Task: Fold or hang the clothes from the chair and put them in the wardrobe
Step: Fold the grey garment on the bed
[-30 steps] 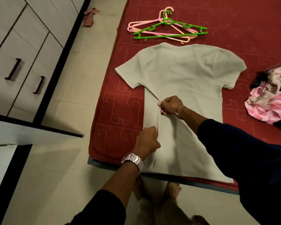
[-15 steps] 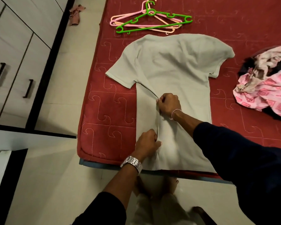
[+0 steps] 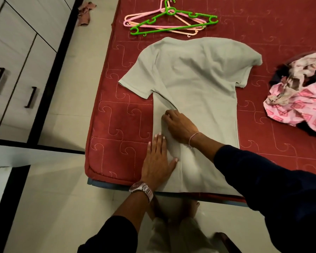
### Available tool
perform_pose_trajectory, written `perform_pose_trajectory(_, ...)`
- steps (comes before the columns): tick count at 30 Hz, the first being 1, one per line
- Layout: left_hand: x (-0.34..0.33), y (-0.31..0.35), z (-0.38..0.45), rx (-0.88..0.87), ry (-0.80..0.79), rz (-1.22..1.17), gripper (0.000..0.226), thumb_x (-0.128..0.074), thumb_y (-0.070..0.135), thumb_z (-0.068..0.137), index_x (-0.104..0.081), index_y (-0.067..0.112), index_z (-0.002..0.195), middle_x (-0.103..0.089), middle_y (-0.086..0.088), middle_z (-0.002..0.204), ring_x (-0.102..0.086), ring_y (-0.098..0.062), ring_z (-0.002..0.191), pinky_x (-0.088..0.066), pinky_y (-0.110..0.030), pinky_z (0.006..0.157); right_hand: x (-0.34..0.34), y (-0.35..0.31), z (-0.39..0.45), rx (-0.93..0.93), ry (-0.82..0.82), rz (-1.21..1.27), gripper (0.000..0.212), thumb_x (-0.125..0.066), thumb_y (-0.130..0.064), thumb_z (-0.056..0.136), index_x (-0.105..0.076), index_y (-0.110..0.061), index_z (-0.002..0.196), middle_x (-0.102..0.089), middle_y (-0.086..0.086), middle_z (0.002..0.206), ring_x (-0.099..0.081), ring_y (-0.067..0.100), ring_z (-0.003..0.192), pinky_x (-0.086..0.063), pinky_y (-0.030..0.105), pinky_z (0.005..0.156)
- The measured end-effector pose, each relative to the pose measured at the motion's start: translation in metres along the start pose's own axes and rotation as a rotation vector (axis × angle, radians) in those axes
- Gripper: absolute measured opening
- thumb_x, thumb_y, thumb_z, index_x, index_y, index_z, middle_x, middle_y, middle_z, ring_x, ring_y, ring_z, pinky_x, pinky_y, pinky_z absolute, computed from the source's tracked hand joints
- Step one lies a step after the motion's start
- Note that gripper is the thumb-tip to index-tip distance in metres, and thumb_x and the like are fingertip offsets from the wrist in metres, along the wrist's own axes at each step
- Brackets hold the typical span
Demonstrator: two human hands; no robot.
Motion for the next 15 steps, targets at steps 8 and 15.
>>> perform_pose_trajectory(8, -0.004, 0.0, -0.01, -0.053, 0.006, 0.093, 0.097, -0.02, 0.073, 0.094, 0.008, 0.005, 0.158, 0.017, -0.015, 0.165, 0.017, -0.026, 0.153, -0.002, -0.05, 0.125, -0.011, 0.02, 0.02, -0.123, -0.144, 0.097, 0.066, -0.04, -0.036, 0.1, -0.017, -0.017, 0.159, -0.015, 0.023, 0.16, -0.042, 0.039, 0.121, -0.041, 0.045, 0.104)
perform_pose_trajectory(15, 0.063, -0.019, 0.047, 0.037, 0.322, -0.068, 0.047, -0.04, 0.053, 0.094, -0.059, 0.011, 0.107, -0.059, -0.007, 0.102, -0.054, -0.023, 0.09, -0.046, -0.039, 0.08, -0.001, 0.019, 0.035, -0.099, -0.245, 0.049, 0.065, -0.033, -0.034, 0.105, -0.006, -0.013, 0.16, -0.013, 0.027, 0.16, -0.037, 0.039, 0.132, -0.032, 0.04, 0.106)
Point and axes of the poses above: each hand's wrist, its own z-axis towards the middle knuckle, its own x-axis out of the back of the hand, y = z × x, the point moved 7 cm from there along z, towards the middle knuckle
